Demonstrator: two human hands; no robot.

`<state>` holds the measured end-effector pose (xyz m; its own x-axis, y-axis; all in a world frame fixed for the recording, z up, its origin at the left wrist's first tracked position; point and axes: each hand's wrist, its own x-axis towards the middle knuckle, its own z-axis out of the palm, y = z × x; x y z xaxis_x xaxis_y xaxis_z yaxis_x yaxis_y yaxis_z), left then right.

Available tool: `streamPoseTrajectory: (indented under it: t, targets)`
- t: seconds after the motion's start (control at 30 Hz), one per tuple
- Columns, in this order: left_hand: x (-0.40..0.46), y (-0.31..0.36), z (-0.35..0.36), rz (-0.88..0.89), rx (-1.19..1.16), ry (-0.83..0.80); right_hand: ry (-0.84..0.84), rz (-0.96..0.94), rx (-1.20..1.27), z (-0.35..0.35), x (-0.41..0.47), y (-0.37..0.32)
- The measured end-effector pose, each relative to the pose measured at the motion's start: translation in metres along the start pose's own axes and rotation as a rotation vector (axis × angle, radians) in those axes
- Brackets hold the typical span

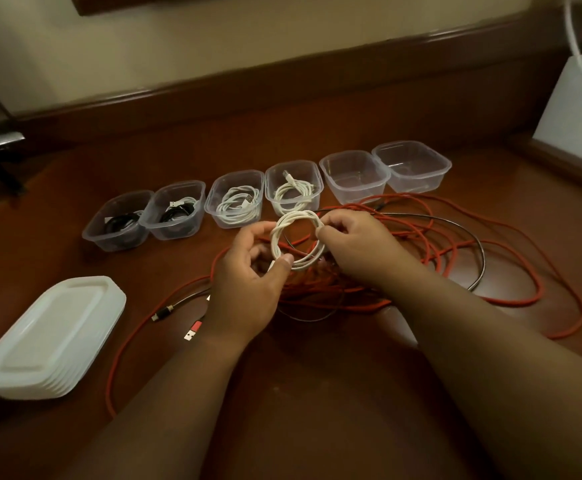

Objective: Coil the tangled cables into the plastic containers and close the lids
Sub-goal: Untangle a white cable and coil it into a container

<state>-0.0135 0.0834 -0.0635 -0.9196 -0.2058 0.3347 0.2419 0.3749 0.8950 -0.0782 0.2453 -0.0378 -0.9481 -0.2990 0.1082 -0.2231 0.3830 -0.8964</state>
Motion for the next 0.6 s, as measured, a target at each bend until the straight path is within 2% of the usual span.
streamPoseTrajectory:
  t: [0.13, 0.3, 0.47, 0.6]
  targets:
    - [0.002, 0.006, 0.004, -0.044, -0.008, 0.003, 0.052, -0.011, -0.04, -0.008, -0.002, -0.004]
    - [0.025, 0.023, 0.008, -0.129, 0.011, -0.104, 0.107, -0.012, -0.086, -0.037, 0.008, -0.013]
    - [0.069, 0.018, 0.016, 0.05, 0.375, -0.14, 0.326, 0.014, -0.196, -0.081, 0.051, 0.0]
    - [0.106, -0.001, 0.035, 0.28, 0.8, -0.157, 0.373, 0.055, -0.315, -0.103, 0.094, 0.014]
